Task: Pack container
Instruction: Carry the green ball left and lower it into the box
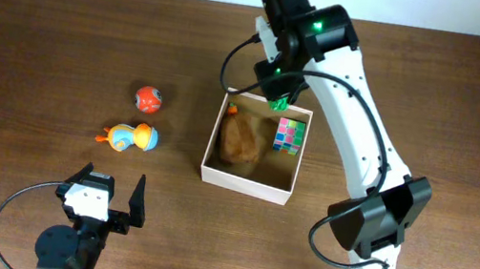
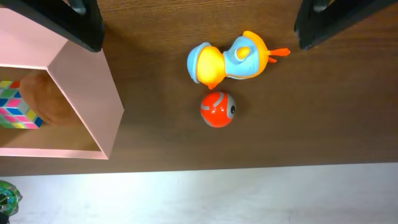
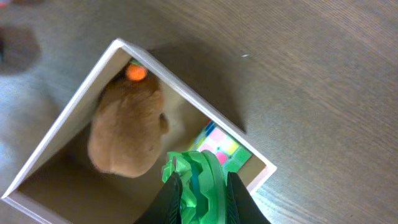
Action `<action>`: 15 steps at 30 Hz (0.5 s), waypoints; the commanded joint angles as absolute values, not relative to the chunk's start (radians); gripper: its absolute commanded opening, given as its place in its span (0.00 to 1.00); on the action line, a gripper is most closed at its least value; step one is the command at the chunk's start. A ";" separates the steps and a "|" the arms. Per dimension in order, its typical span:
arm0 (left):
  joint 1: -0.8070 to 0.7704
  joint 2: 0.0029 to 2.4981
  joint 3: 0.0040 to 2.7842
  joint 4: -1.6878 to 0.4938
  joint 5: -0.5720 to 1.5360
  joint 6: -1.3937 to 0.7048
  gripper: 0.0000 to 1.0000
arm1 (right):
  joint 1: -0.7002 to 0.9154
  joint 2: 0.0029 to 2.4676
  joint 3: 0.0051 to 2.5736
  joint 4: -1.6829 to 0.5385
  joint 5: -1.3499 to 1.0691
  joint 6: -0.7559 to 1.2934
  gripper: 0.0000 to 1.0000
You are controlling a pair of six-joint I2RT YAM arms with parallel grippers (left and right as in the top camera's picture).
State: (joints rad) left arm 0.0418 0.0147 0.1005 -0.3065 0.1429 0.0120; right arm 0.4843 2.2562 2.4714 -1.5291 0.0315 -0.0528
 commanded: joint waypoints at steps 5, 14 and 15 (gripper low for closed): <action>0.049 0.005 0.096 -0.307 0.153 0.031 0.99 | 0.522 2.230 2.413 -1.533 0.020 -0.047 0.16; 0.049 0.005 0.096 -0.307 0.153 0.031 0.99 | 0.551 2.230 2.263 -1.478 0.141 0.035 0.16; 0.049 0.005 0.096 -0.307 0.153 0.031 0.99 | 0.556 2.230 2.249 -1.465 0.162 0.043 0.16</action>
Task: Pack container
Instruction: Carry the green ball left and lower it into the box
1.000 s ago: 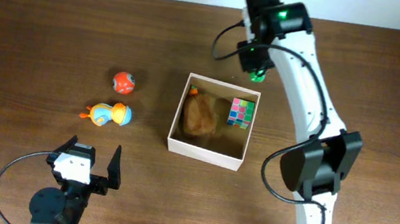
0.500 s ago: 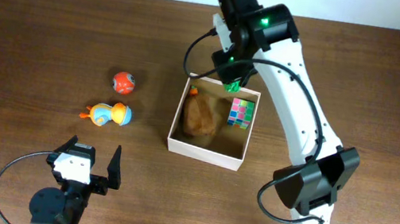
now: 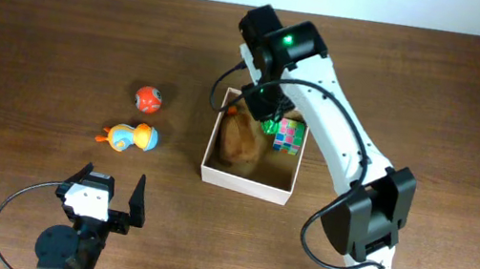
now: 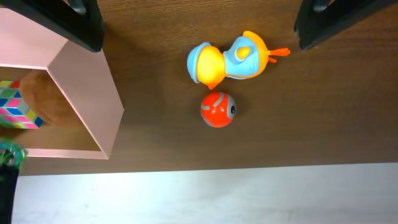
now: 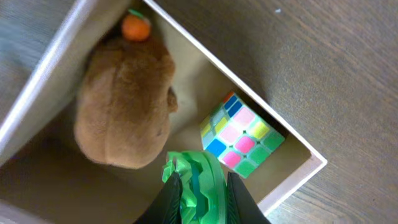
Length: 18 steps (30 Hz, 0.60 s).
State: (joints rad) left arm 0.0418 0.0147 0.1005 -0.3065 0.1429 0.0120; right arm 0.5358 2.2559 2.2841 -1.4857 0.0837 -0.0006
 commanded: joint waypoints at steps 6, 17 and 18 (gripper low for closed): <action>0.049 0.005 0.096 -0.307 0.153 0.031 0.99 | 0.582 2.230 2.181 -1.393 0.339 0.115 0.16; 0.049 0.005 0.096 -0.307 0.153 0.031 0.99 | 0.657 2.232 2.014 -1.254 0.559 0.121 0.16; 0.049 0.005 0.096 -0.307 0.153 0.031 0.99 | 0.664 2.232 2.003 -1.247 0.566 0.121 0.16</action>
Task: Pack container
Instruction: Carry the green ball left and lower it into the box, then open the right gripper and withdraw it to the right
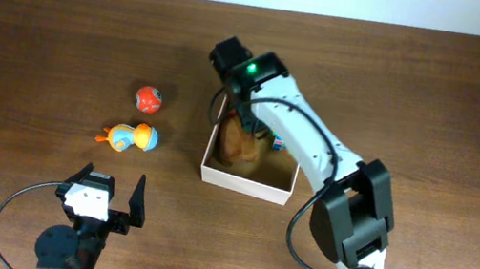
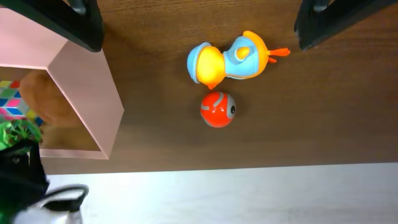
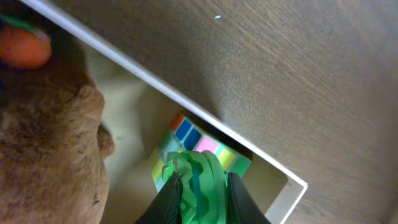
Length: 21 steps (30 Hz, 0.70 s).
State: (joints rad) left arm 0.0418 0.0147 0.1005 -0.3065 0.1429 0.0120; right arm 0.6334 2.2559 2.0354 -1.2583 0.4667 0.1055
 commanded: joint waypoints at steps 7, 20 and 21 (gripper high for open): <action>0.049 0.005 0.096 -0.307 0.153 0.031 0.99 | 0.688 2.232 1.983 -1.209 0.626 0.121 0.16; 0.049 0.005 0.096 -0.307 0.153 0.031 0.99 | 0.688 2.234 1.982 -1.196 0.633 0.112 0.45; 0.049 0.005 0.096 -0.307 0.153 0.031 0.99 | 0.688 2.234 1.982 -1.196 0.633 0.112 0.45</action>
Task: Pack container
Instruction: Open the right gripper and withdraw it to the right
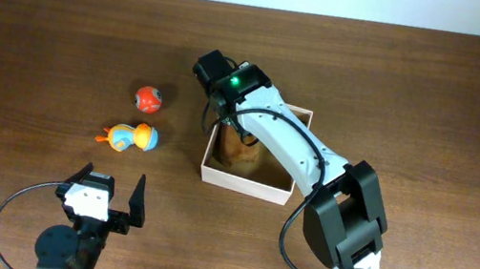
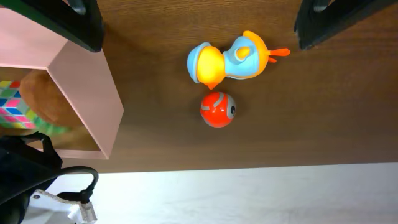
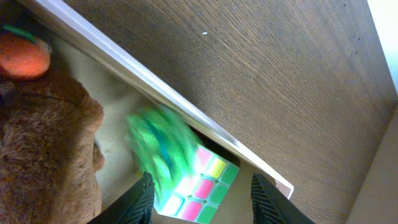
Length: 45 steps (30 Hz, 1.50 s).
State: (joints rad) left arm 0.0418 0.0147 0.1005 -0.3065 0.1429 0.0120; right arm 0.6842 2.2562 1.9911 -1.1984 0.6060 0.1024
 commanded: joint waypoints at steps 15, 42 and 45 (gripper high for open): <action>0.049 0.005 0.096 -0.307 0.153 0.031 0.99 | 0.708 2.231 2.008 -1.229 0.633 0.109 0.44; 0.049 0.005 0.096 -0.307 0.153 0.031 0.99 | 0.813 2.234 2.362 -1.267 -0.083 -0.053 0.48; 0.049 0.005 0.096 -0.307 0.153 0.031 0.99 | 0.802 2.242 2.343 -1.212 -0.074 -0.075 0.49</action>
